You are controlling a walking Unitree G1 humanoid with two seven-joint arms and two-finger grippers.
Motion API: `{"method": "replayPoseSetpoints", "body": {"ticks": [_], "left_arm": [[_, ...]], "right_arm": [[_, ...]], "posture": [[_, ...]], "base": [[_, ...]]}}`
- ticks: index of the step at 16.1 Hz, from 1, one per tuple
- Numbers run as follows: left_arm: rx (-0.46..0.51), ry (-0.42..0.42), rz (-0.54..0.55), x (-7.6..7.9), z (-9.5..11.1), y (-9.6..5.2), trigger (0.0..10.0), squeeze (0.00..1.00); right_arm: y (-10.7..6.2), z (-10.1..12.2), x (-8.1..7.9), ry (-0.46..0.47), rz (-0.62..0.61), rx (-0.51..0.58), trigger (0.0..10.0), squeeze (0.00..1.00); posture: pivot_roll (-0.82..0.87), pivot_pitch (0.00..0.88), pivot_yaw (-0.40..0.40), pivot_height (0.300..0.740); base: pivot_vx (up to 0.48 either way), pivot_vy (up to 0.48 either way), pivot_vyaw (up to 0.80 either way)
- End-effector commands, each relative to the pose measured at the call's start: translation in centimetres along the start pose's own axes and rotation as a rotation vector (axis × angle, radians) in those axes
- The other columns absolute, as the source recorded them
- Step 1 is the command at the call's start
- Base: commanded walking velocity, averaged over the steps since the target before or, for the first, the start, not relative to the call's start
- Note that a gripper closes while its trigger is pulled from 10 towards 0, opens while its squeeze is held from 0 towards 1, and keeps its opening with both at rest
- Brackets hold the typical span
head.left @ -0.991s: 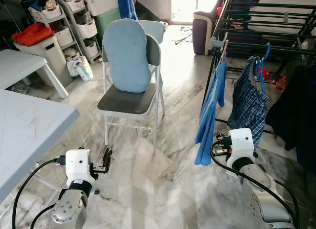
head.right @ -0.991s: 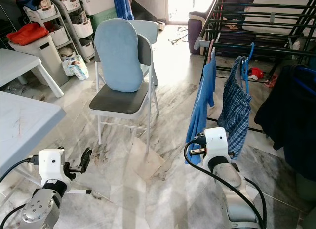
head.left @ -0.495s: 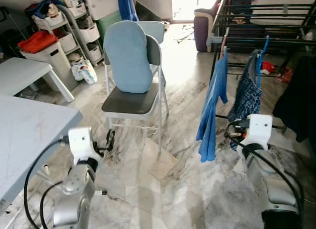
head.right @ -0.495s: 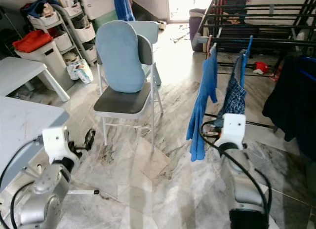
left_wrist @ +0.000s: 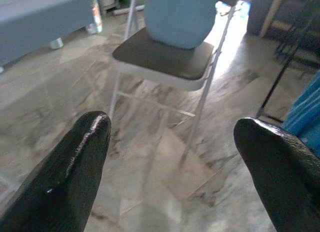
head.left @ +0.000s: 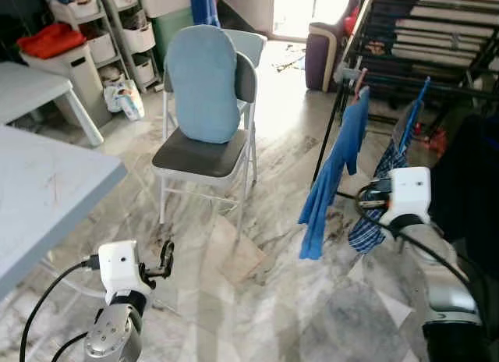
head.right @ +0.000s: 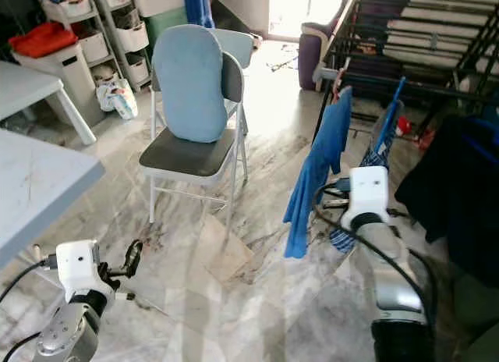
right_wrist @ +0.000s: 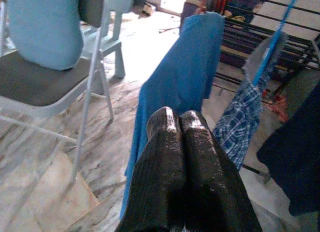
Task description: Hang hanger
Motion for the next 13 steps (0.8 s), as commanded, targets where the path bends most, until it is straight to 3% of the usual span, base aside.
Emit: {"method": "replayPoseSetpoints", "body": {"ticks": [1, 4, 6, 10, 13], "left_arm": [[0.021, 0.005, -0.024, 0.3, 0.7, 0.1, 10.0, 0.0], [0.059, 0.018, -0.076, 1.0, 2.0, 1.0, 10.0, 0.0], [0.053, 0.007, -0.058, 0.4, 1.9, 1.3, 10.0, 0.0], [0.009, -0.051, -0.056, 0.8, 1.0, 1.5, 10.0, 0.0], [0.004, -0.056, -0.091, 1.6, 1.2, 1.9, 10.0, 0.0]], "right_arm": [[-0.1, -0.5, -0.3, -0.004, -0.001, -0.016, 10.0, 0.0], [-0.4, -0.8, -1.1, -0.034, 0.005, -0.027, 10.0, 0.0], [-0.8, -1.2, -1.5, -0.028, 0.012, -0.018, 10.0, 0.0], [-1.7, -2.0, -0.1, 0.048, -0.063, -0.011, 10.0, 0.0], [-1.9, -2.5, 0.5, 0.047, -0.085, -0.026, 10.0, 0.0]], "posture": [[-0.06, 0.009, -0.032, 0.74], [-0.08, 0.012, -0.062, 0.74], [-0.09, 0.013, 0.007, 0.74], [-0.11, 0.008, 0.07, 0.74], [-0.12, 0.01, 0.088, 0.74]], "base": [[0.0, 0.0, 0.0], [0.0, 0.0, 0.0], [0.0, 0.0, 0.0], [0.0, 0.0, 0.0], [0.0, 0.0, -0.69]]}}
Point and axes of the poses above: a point about 5 cm out from each wrist's last joint towards the gripper, its own y axis pointing out of the wrist towards the gripper, its own z axis along the axis of the wrist's last joint, x = y × z, the point moved 3 cm from there along y, pointing out of the wrist towards the gripper, and after that the axes turned 12 degrees about y, right-handed, at the moved point
